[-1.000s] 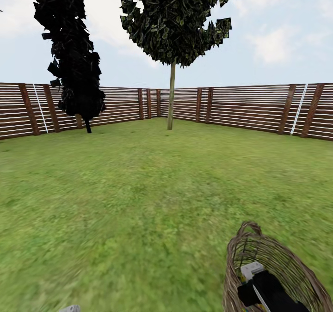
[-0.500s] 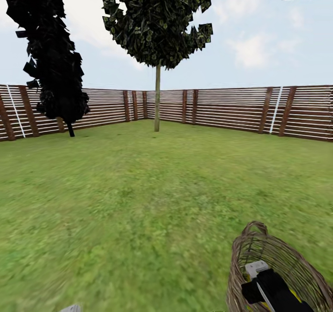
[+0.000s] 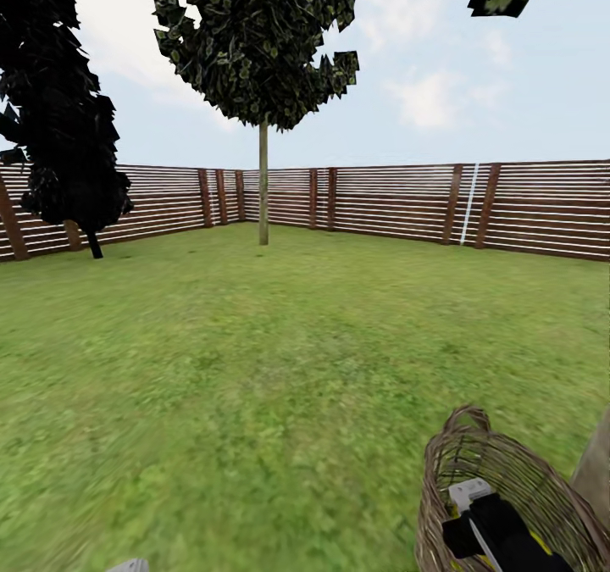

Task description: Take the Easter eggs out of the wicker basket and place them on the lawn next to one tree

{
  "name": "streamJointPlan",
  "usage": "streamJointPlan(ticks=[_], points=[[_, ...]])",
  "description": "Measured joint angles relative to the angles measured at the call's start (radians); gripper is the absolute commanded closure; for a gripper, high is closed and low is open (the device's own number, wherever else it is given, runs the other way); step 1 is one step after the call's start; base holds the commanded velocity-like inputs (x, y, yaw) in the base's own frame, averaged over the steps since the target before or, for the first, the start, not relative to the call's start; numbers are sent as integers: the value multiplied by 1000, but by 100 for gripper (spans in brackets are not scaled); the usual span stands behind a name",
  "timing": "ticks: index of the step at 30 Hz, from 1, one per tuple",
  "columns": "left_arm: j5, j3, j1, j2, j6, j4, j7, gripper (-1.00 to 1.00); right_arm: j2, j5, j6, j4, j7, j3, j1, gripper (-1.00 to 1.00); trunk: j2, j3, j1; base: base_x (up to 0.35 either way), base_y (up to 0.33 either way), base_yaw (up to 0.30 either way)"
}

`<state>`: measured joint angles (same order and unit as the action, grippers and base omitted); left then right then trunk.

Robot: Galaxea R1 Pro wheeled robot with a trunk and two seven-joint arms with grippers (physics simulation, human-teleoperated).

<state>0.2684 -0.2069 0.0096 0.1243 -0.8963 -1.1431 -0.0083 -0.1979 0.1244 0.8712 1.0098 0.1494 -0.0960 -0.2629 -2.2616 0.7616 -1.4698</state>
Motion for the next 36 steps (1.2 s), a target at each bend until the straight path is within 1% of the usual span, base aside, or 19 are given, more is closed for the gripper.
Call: streamJointPlan(ticks=[1, 3, 7, 35, 36], points=[[0, 0, 0, 0, 0, 0, 0, -100, 0, -3, 0, 0, 0, 1, 0, 100, 0, 0, 0, 0, 0, -1], [0, 0, 1, 0, 0, 2, 0, -100, -1, 1, 0, 0, 0, 2, 0, 100, -14, 6, -8, 0, 0, 0], [1, -1, 0, 0, 0, 2, 0, -100, -2, -6, -1, 1, 0, 3, 0, 100, -42, 19, -23, 0, 0, 0], [0, -1, 0, 0, 0, -4, 0, -100, 1, -4, -3, 0, -2, 0, 0, 100, -238, 106, -130, 0, 0, 0], [0, -1, 0, 0, 0, -4, 0, -100, 1, -3, -3, 0, -2, 0, 0, 100, -238, 110, -131, 0, 0, 0]])
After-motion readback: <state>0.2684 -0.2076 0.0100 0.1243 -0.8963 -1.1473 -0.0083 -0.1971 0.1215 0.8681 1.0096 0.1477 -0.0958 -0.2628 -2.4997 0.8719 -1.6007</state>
